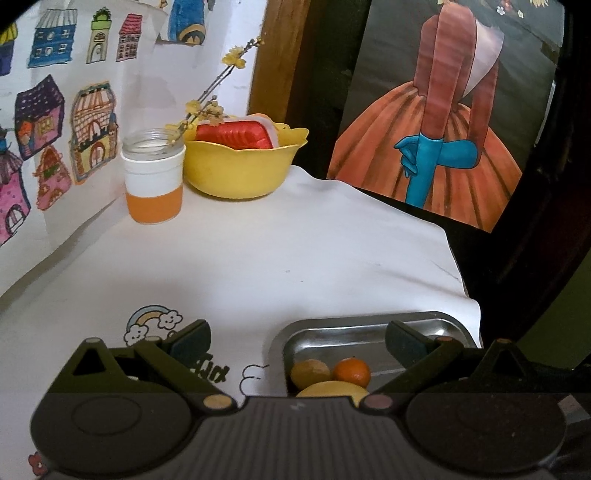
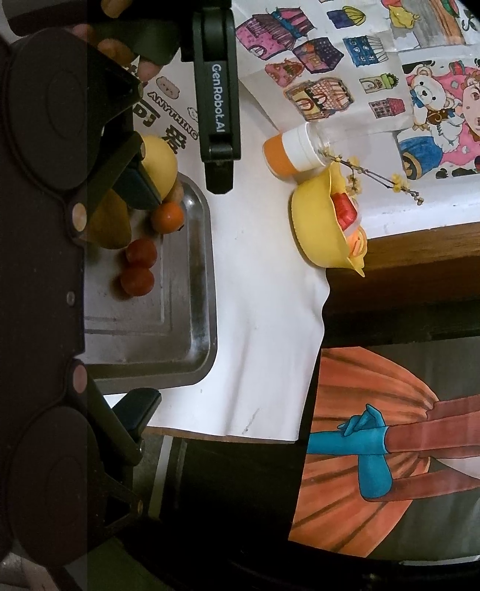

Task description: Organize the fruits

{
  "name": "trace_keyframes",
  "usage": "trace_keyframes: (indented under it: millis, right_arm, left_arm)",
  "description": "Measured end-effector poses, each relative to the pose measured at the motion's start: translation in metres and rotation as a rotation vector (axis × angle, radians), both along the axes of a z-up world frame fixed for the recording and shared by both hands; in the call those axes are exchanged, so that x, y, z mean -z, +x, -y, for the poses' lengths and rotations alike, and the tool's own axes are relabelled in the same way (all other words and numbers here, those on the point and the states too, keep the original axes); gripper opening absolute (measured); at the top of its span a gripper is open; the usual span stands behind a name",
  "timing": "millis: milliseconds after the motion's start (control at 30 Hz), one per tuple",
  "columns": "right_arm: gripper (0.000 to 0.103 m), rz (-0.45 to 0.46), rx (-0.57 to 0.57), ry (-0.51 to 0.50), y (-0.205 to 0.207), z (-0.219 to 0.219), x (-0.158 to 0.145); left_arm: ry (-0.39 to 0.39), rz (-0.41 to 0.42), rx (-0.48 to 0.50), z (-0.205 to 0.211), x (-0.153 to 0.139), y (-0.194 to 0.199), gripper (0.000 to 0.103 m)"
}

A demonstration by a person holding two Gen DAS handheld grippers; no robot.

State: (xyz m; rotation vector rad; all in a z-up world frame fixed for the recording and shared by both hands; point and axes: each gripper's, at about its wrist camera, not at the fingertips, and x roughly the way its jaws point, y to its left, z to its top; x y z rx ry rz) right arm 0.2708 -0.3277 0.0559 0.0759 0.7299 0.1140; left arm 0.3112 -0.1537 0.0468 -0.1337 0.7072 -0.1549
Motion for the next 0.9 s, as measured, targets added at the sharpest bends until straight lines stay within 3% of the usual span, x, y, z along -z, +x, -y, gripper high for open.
trace_keyframes:
  millis: [900]
  right_arm:
    - [0.102,0.03,-0.004,-0.006,-0.029,-0.011,-0.02]
  left_arm:
    - [-0.01,0.026,-0.024,-0.029,-0.012,-0.03,0.103]
